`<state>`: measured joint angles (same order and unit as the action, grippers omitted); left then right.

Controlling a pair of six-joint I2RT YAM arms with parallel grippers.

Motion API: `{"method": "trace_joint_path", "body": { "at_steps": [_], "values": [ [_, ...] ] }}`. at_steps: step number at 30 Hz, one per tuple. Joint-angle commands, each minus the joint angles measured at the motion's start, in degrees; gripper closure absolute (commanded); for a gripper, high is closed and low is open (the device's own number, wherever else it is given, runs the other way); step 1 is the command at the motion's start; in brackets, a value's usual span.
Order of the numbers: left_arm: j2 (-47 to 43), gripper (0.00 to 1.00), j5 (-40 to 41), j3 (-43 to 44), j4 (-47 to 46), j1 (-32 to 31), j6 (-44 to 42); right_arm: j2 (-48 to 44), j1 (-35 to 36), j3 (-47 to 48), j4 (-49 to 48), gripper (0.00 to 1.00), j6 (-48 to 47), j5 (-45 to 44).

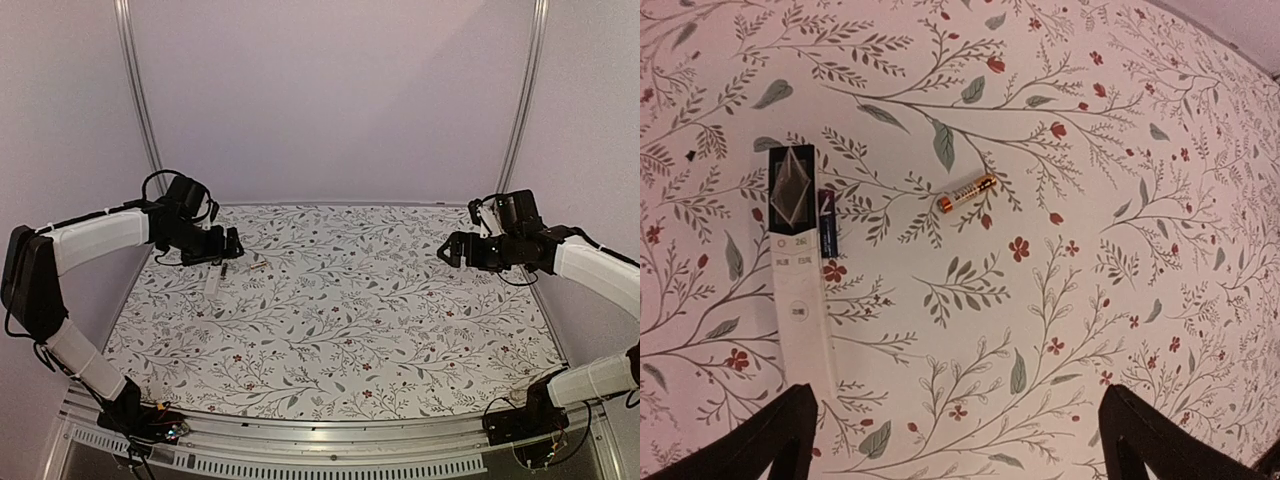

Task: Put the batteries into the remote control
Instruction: Pick up the remote control from the corner of the board.

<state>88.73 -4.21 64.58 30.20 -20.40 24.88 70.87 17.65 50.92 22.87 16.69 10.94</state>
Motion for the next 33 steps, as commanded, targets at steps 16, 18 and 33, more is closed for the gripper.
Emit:
{"method": "trace_joint_path", "body": {
  "at_steps": [16,18,33],
  "values": [
    [-0.73,0.01,12.85,0.13,12.79,4.25,-1.01,1.05,0.57,-1.46,0.1,0.01,-1.53,3.28],
    [0.18,0.03,13.05,-0.31,12.88,4.32,-0.94,1.07,0.6,-1.84,-0.44,0.01,-1.5,3.59],
    [10.18,0.33,13.25,2.15,10.17,3.59,-0.56,3.97,0.57,-1.18,-1.95,0.01,-1.48,4.67]
  ]
}}
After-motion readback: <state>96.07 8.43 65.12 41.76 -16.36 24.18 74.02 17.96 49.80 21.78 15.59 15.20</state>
